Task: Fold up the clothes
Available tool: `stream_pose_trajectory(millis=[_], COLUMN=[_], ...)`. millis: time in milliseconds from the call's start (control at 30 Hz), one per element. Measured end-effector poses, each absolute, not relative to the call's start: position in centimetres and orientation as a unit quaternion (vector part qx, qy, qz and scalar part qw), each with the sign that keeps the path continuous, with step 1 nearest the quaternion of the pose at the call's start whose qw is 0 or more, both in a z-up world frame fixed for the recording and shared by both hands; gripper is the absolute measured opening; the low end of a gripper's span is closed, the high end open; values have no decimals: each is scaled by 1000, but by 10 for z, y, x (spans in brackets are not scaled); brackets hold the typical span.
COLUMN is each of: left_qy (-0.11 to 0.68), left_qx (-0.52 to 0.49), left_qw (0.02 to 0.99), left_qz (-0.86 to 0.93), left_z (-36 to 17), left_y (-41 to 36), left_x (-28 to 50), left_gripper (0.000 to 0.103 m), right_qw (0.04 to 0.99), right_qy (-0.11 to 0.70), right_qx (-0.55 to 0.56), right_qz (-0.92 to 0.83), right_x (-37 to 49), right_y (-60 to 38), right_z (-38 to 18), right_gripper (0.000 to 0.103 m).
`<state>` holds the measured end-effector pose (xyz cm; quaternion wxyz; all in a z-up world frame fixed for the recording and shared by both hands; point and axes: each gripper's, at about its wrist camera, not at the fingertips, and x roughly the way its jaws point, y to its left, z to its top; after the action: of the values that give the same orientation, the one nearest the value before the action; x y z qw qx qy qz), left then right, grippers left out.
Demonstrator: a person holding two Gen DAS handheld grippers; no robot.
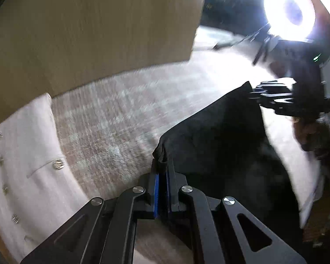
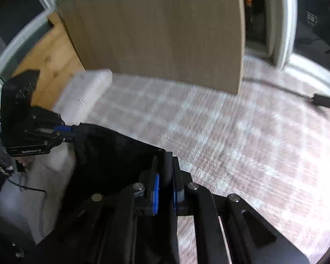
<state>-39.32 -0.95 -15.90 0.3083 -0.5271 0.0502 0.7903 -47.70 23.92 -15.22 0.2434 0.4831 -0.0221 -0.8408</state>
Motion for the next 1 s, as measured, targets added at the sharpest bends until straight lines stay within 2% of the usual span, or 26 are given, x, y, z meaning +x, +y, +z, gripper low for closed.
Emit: stream_pose_trajectory(millis=[100, 267, 533, 767, 1000], left_qy=[41, 97, 125, 151, 151], left_qx=[-503, -475, -464, -495, -547], left_qw=[334, 367, 388, 396, 396], left_qz=[796, 793, 786, 759, 722], left_z=[-123, -77, -37, -79, -145], left_y=[-21, -10, -6, 14, 31], left_x=[-374, -322, -208, -99, -44], left_gripper=[4, 4, 4, 4, 4], right_qw=[245, 246, 277, 291, 285], right_qy=[-17, -8, 8, 13, 17], right_qx=[467, 440, 432, 451, 495], right_qz=[-850, -863, -858, -844, -821], right_x=[-450, -404, -289, -189, -134], right_y=[239, 238, 232, 229, 226], right_z=[-123, -73, -31, -73, -136], right_gripper=[9, 9, 9, 9, 9])
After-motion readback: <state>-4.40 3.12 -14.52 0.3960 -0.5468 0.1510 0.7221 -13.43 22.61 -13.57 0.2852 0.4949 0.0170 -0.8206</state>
